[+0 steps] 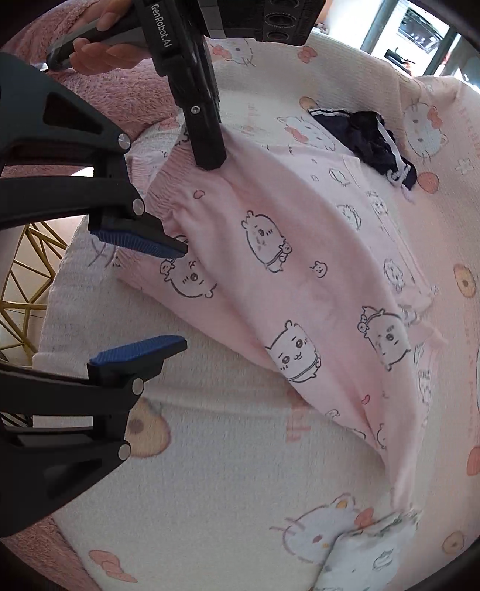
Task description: Fold clothes
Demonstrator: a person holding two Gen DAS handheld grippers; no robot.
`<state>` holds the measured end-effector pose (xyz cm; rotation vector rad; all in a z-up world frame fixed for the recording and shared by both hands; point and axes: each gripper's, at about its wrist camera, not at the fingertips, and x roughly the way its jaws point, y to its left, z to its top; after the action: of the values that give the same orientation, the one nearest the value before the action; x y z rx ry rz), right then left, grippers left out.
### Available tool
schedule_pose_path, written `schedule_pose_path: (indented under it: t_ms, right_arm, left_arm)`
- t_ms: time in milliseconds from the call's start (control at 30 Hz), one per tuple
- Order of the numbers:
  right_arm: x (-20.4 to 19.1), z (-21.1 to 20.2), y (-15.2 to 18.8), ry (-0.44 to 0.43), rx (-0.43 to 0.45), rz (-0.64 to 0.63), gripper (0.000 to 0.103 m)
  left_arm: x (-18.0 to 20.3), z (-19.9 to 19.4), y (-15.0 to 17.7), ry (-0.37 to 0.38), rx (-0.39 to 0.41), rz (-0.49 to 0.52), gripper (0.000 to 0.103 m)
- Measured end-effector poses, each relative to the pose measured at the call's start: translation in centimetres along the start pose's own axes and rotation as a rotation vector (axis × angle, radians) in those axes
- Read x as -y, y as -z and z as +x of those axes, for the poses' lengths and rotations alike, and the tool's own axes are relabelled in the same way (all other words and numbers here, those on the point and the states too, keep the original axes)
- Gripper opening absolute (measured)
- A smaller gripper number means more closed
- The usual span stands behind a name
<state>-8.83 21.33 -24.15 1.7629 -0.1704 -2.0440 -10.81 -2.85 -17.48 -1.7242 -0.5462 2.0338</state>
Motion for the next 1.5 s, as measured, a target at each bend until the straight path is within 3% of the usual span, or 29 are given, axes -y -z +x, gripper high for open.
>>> schedule_pose_path:
  t_ms: [200,333,433,567,900,1033,1167,1267,1333,1500]
  right_arm:
    - [-4.1,3.6,-0.9,-0.018,-0.077,-0.069,0.045]
    - [-5.7,4.8,-0.5,-0.011,-0.109,-0.108,0.045]
    - [-6.1,5.0,-0.3,-0.021,-0.112,-0.116,0.045]
    - [-6.8,5.6,-0.2,-0.008,-0.125,-0.139,0.045]
    - [-4.6,6.5,0.7,0.024,-0.166,-0.188,0.045]
    - [-3.2,5.8,0.9,0.15,-0.152,-0.199,0.049]
    - [-3.3,4.1,1.1,0.103,-0.089,-0.187,0.049]
    - [-4.6,3.8,1.2,0.081,-0.062,-0.217,0.05]
    - [-5.1,5.4,1.7,0.123,-0.112,-0.251,0.05]
    - [-3.9,5.5,2.0,0.098,-0.124,-0.191,0.051]
  left_arm:
    - [-4.6,-1.8,2.4,-0.024,0.029,-0.126,0.011]
    - [-4.9,-2.3,3.7,-0.061,0.044,-0.142,0.011]
    - [-4.5,-2.7,4.6,-0.139,0.069,-0.14,0.011]
    - [-4.1,-0.7,4.5,-0.159,0.066,-0.178,0.011]
    - [-6.6,3.9,6.0,-0.211,-0.058,-0.229,0.011]
    - [-6.9,3.6,6.1,-0.202,-0.053,-0.256,0.011]
    - [-7.0,4.1,6.3,-0.231,-0.072,-0.256,0.011]
    - [-6.7,4.4,6.0,-0.261,-0.092,-0.236,0.022]
    - [-7.0,4.4,5.7,-0.297,-0.11,-0.233,0.043]
    - [-6.3,2.5,5.2,-0.298,-0.063,-0.199,0.044]
